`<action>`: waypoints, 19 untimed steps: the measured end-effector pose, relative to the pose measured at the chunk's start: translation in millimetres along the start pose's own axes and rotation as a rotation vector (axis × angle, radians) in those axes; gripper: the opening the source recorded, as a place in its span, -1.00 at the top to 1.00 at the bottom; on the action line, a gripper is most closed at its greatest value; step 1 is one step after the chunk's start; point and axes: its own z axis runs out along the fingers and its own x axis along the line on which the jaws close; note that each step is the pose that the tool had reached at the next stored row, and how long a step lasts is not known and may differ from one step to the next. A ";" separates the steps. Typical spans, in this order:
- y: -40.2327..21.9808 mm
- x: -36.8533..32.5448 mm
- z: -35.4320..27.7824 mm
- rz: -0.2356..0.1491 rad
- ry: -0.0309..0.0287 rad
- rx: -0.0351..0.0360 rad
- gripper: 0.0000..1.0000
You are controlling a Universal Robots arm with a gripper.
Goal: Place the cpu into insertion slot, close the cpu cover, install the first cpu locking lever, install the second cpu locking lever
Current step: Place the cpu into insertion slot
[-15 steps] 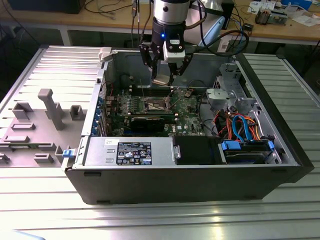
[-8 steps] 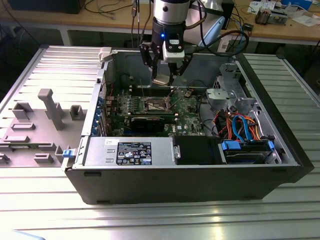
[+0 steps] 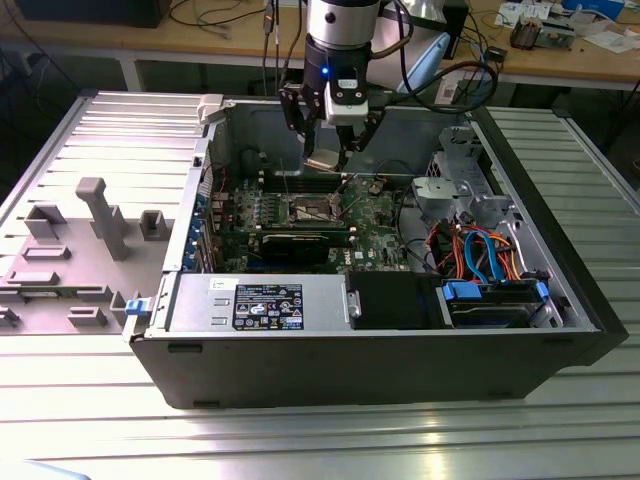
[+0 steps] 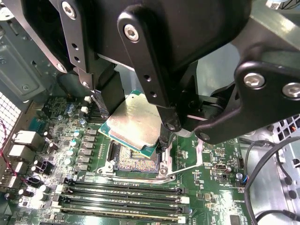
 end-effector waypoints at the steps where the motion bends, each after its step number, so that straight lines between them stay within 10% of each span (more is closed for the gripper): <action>1: 0.0 0.0 0.0 0.002 -0.0001 0.0000 -0.09; 19: 0.0 0.0 0.0 0.033 -0.0008 -0.0006 -0.09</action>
